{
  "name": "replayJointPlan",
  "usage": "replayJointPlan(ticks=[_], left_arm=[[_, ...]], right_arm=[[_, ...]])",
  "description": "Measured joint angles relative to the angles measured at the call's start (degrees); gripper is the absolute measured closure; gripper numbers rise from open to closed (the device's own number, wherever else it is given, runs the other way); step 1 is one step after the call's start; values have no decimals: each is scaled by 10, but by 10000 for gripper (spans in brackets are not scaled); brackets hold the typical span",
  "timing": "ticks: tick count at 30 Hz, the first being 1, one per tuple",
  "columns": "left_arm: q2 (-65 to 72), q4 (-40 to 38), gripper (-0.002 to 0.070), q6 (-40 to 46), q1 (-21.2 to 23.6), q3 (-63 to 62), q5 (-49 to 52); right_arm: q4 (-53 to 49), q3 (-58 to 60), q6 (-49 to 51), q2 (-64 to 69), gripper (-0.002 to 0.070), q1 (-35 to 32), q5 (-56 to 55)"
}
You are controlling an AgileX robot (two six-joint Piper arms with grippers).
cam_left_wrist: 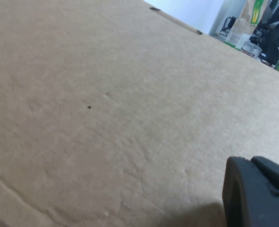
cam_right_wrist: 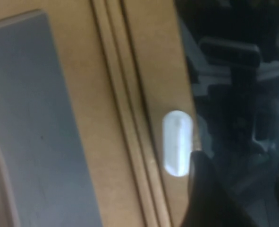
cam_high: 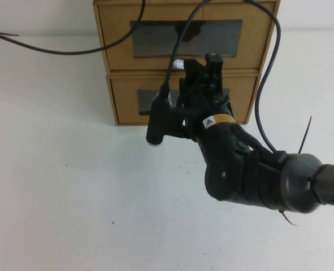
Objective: Open the shoe box
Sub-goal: 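Pull the top drawer of the cardboard box fully open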
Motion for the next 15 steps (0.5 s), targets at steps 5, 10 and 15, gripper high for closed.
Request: replayJointPlan(ticks=[5, 10, 15], left_arm=[[0, 0, 679, 1, 0, 0, 0], [0, 0, 679, 2, 0, 0, 0], [0, 0, 679, 2, 0, 0, 0]], right_arm=[[-37, 0, 1, 12, 408, -10, 5], [-69, 0, 32, 15, 411, -20, 11], [-85, 0, 43, 15, 411, -26, 11]])
